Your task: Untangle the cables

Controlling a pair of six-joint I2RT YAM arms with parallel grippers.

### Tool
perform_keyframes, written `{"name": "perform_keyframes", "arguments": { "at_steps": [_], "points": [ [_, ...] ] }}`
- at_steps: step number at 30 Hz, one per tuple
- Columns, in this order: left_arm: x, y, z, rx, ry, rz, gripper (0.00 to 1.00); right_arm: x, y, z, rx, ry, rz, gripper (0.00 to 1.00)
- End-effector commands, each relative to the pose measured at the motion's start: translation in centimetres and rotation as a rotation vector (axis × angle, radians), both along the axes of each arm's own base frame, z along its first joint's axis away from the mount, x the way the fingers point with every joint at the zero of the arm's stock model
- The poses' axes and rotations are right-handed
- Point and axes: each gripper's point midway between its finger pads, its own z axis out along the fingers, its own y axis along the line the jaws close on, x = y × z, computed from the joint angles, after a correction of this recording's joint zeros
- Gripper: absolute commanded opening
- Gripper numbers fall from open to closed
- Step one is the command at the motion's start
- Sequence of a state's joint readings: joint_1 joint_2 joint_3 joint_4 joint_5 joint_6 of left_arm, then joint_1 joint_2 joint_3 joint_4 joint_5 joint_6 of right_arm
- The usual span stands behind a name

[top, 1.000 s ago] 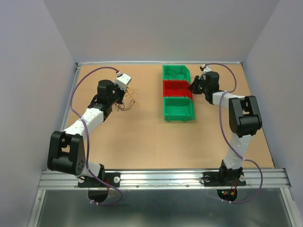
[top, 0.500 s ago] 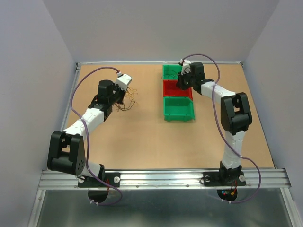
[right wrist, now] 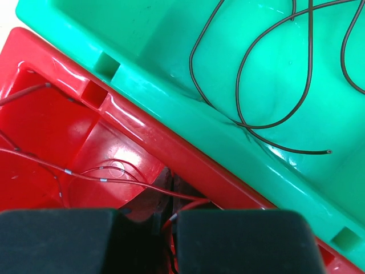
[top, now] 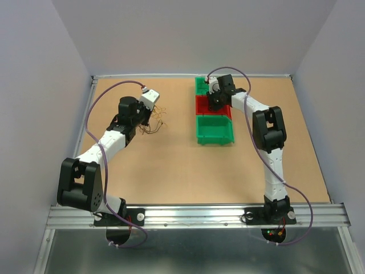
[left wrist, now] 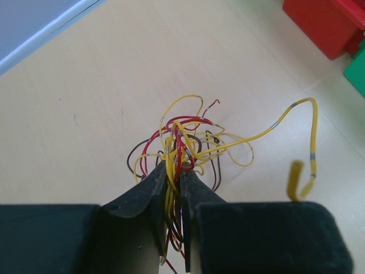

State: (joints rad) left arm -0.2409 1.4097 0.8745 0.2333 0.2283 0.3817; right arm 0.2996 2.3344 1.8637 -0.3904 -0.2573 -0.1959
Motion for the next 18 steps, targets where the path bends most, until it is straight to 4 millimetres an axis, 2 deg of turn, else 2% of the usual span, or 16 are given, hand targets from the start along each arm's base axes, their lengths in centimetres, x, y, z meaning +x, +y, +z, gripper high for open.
{"name": "perform_keyframes", "arguments": {
  "at_steps": [1,2,3,5,6,9,15,16,18],
  "points": [
    [0.4,-0.3,2.2,-0.007,-0.063,-0.010,0.23,-2.7,-0.9,-3.3,-0.095,0.127,0.006,0.05],
    [0.4,-0.3,2.2,-0.006,-0.065,-0.009,0.23,-2.6,-0.9,-2.9,-0.089,0.119,0.002,0.07],
    [0.4,-0.4,2.2,-0.007,-0.065,-0.010,0.23,-2.5,-0.8,-1.6,-0.081,0.096,-0.004,0.11],
    [0.4,-0.4,2.2,-0.007,-0.065,-0.010,0.23,-1.9,-0.6,-0.1,-0.073,0.047,-0.029,0.26],
    [0.4,-0.4,2.2,-0.006,-0.063,-0.009,0.23,-2.3,-0.8,0.8,-0.070,0.030,-0.038,0.30],
    [0.5,-0.3,1.9,-0.001,-0.058,-0.005,0.23,-2.2,-1.0,2.9,-0.063,-0.021,-0.097,0.36],
    [0.5,-0.4,2.0,0.001,-0.061,-0.009,0.23,-2.6,-1.0,5.0,-0.052,-0.057,-0.148,0.45],
    [0.4,-0.4,2.0,0.000,-0.061,-0.011,0.23,-2.5,-1.4,5.7,-0.054,-0.069,-0.173,0.53],
    [0.4,-0.4,2.0,0.001,-0.059,-0.011,0.23,-2.6,-1.5,6.4,-0.051,-0.082,-0.190,0.58]
  ]
}}
